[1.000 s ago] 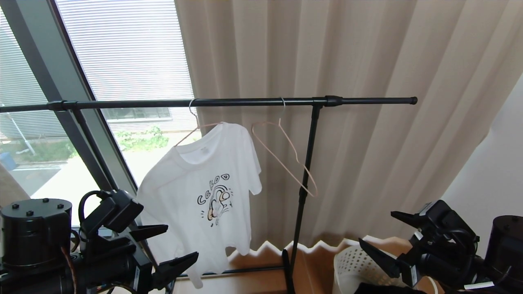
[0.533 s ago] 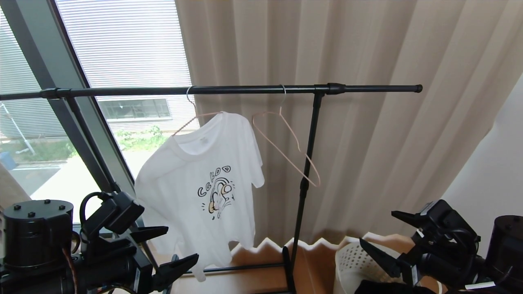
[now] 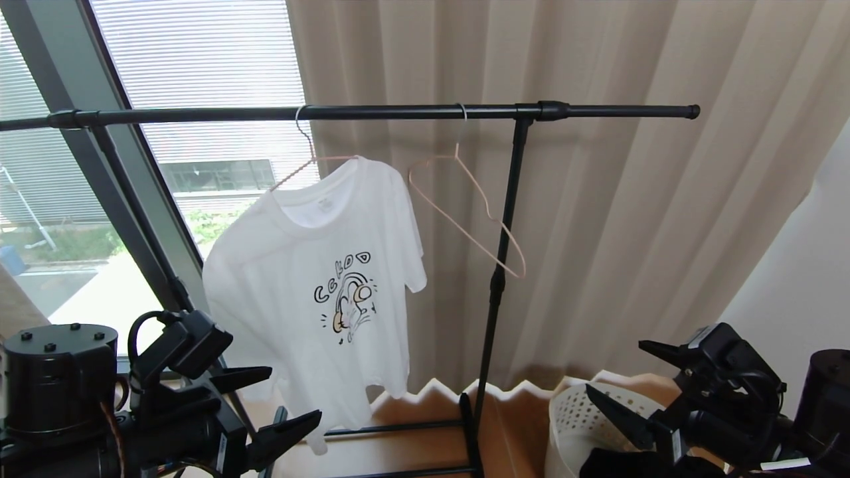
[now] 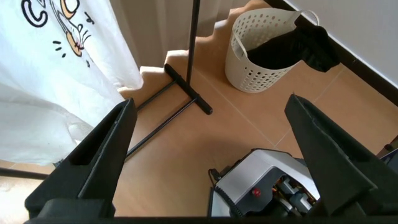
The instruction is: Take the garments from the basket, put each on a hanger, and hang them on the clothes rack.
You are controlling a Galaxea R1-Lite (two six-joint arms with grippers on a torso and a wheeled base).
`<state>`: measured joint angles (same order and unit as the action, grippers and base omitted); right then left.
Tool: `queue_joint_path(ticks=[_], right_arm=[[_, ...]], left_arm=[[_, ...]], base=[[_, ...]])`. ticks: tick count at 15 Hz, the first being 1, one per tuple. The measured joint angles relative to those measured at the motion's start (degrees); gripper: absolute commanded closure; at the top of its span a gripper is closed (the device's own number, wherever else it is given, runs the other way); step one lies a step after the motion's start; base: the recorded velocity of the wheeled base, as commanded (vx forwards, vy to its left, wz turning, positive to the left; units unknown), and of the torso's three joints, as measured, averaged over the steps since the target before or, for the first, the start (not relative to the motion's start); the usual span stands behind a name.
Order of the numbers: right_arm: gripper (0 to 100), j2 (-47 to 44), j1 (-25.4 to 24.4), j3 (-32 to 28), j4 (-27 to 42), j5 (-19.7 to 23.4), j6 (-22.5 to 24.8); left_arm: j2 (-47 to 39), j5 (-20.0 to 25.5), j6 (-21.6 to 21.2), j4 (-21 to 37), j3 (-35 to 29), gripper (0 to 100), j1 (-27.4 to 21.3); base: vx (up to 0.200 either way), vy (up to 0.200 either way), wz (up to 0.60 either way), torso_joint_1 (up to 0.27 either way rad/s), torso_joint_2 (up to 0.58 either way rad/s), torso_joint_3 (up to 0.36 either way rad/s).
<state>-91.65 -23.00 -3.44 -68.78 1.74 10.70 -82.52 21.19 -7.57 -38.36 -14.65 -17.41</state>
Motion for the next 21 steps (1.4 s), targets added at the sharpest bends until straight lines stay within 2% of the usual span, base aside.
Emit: queue_joint_path(ticks=[11,21], right_arm=[[0,0.63,0.00,0.55,-0.02,0.09,0.10],[0,0.78,0.00,1.01,-0.05,0.00,0.24]], left_arm=[[-1.16,0.00,0.00,-0.04,0.07,0,0.10],[-1.55,0.05,-0.09,0.02,0.24,0,0.02]], base=[[0.000,0.000,0.00,-0.190,0.53,0.330],[0.000,0.000,0.00,-0.105,0.43,0.325]])
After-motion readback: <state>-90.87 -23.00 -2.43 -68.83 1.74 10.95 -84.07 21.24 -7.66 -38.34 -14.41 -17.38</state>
